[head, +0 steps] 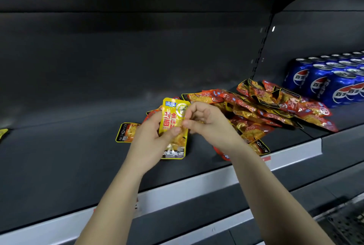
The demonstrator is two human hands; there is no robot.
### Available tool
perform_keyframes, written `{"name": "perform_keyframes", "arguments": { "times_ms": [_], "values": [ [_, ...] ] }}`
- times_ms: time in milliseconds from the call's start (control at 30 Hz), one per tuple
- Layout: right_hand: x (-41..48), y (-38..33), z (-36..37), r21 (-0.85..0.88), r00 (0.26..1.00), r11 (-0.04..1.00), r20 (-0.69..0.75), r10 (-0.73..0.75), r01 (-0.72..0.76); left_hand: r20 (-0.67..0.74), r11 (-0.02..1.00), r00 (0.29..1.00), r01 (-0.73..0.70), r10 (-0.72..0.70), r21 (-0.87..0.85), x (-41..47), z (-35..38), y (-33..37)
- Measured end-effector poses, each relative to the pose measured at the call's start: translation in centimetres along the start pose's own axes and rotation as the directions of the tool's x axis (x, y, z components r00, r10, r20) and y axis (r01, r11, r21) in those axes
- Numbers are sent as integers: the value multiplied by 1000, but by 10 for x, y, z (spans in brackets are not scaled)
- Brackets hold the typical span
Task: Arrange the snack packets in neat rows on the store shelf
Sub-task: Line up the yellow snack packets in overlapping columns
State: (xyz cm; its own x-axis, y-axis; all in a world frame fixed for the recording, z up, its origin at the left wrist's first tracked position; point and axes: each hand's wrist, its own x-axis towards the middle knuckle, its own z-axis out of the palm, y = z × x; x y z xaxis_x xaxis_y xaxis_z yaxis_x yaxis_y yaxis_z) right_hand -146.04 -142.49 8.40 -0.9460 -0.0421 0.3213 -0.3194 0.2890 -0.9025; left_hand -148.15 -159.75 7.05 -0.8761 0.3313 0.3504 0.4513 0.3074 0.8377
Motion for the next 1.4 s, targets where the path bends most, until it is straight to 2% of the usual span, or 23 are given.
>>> {"name": "perform_keyframes", "arguments": {
  "times_ms": [67, 100, 133, 200, 233, 267, 400, 467, 600, 767, 867, 967, 1100, 1233, 1400],
  "values": [
    [5, 2, -10, -150, 997, 987, -71, 38, -48, -25, 988, 1000, -7, 11, 156, 3, -9, -4],
    [7, 5, -19, -281, 988, 956, -145, 46, -86, -45, 976, 999, -3, 13, 219, 4, -13, -6],
    [9, 8, -30, -449, 975, 881, -218, 51, -147, -66, 964, 998, 9, 8, 266, 5, -16, -7],
    [11, 18, -51, -728, 941, 606, -316, 118, -320, -107, 944, 994, 40, -5, 328, 6, -20, -11],
    [12, 25, -59, -789, 927, 487, -333, 172, -374, -127, 936, 992, 44, 0, 348, 5, -19, -12],
    [14, 32, -63, -814, 915, 419, -335, 225, -402, -144, 928, 989, 39, 16, 370, 4, -18, -13],
    [19, 45, -57, -860, 892, 293, -326, 313, -418, -159, 889, 985, 16, 64, 458, 0, -11, -13],
    [21, 46, -54, -869, 888, 265, -330, 320, -418, -129, 877, 988, -9, 81, 481, 0, -10, -13],
    [18, 39, -60, -822, 903, 390, -321, 285, -415, -103, 844, 988, -43, 116, 535, 2, -12, -13],
    [13, 11, -58, -734, 953, 608, -226, 202, -303, -132, 789, 979, -43, 156, 613, 0, -18, -13],
    [16, -4, -44, -751, 979, 629, -127, 162, -201, -142, 743, 977, -24, 159, 668, -4, -28, -16],
    [22, -18, -21, -728, 991, 673, -71, 116, -131, -181, 740, 965, -21, 192, 672, -13, -48, -23],
    [36, -29, 23, -741, 997, 670, 5, 73, -45, -219, 718, 957, 18, 188, 696, -28, -87, -34],
    [51, -38, 83, -720, 998, 694, 54, 20, 25, -245, 686, 953, 57, 179, 725, -48, -135, -50],
    [68, -58, 178, -633, 995, 773, 98, 26, 42, -266, 621, 951, 114, 158, 776, -73, -215, -75]
  ]
}}
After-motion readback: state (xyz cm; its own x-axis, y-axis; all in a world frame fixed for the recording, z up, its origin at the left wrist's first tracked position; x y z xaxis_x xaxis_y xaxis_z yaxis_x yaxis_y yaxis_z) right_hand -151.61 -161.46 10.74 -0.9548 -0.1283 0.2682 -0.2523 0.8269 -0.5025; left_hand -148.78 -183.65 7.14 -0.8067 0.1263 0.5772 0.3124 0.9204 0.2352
